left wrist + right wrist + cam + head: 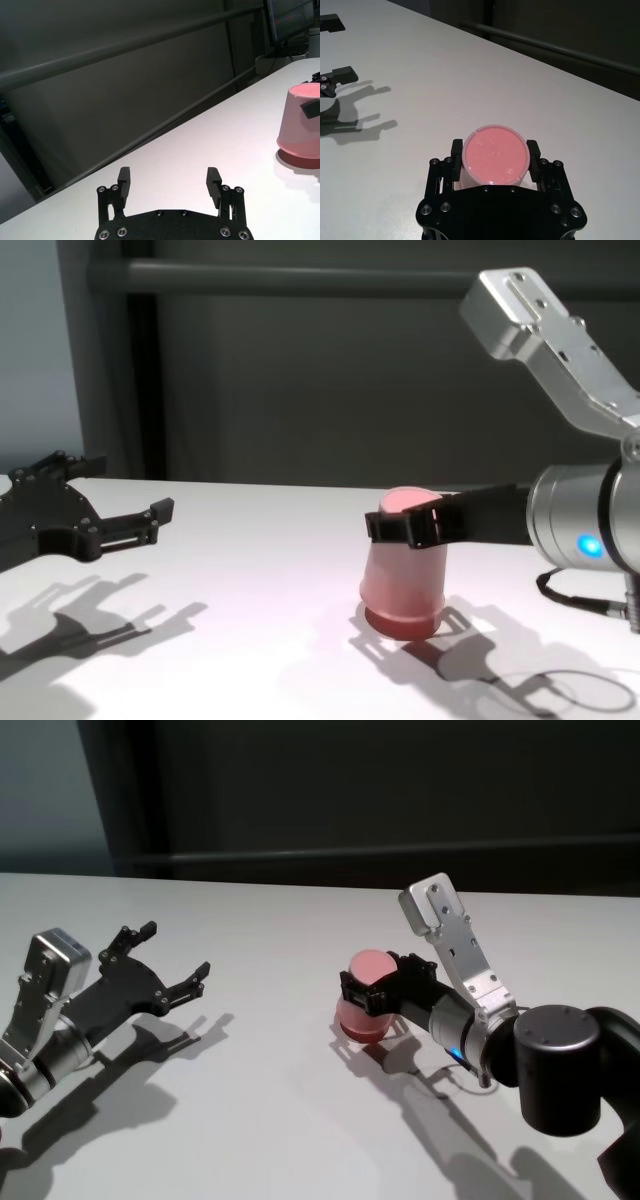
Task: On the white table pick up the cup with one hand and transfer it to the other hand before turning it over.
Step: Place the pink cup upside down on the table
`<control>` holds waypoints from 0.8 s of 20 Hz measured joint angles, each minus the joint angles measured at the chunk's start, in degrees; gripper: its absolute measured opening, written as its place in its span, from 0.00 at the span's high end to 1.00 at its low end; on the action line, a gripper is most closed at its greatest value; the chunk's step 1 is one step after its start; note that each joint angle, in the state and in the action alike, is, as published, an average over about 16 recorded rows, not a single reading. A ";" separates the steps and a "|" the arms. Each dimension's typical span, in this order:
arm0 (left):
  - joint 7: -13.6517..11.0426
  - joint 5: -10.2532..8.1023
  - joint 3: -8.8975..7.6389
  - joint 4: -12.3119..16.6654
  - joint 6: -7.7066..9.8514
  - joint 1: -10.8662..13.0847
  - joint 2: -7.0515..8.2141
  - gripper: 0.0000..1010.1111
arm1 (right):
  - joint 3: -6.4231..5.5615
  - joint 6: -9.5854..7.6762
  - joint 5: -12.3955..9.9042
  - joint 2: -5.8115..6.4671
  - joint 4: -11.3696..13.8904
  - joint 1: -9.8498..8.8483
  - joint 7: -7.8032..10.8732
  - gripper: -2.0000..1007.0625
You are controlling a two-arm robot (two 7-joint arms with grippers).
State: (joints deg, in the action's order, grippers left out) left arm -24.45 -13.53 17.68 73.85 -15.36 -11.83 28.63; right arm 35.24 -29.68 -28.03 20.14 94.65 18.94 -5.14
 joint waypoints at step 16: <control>0.00 0.00 0.00 0.00 0.00 0.00 0.00 0.01 | -1.30 -2.27 0.76 -1.20 -1.17 -0.98 1.48 0.26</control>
State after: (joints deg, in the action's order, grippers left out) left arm -24.45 -13.53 17.68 73.85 -15.36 -11.83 28.63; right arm 33.94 -31.95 -27.27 18.94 93.48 17.96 -3.66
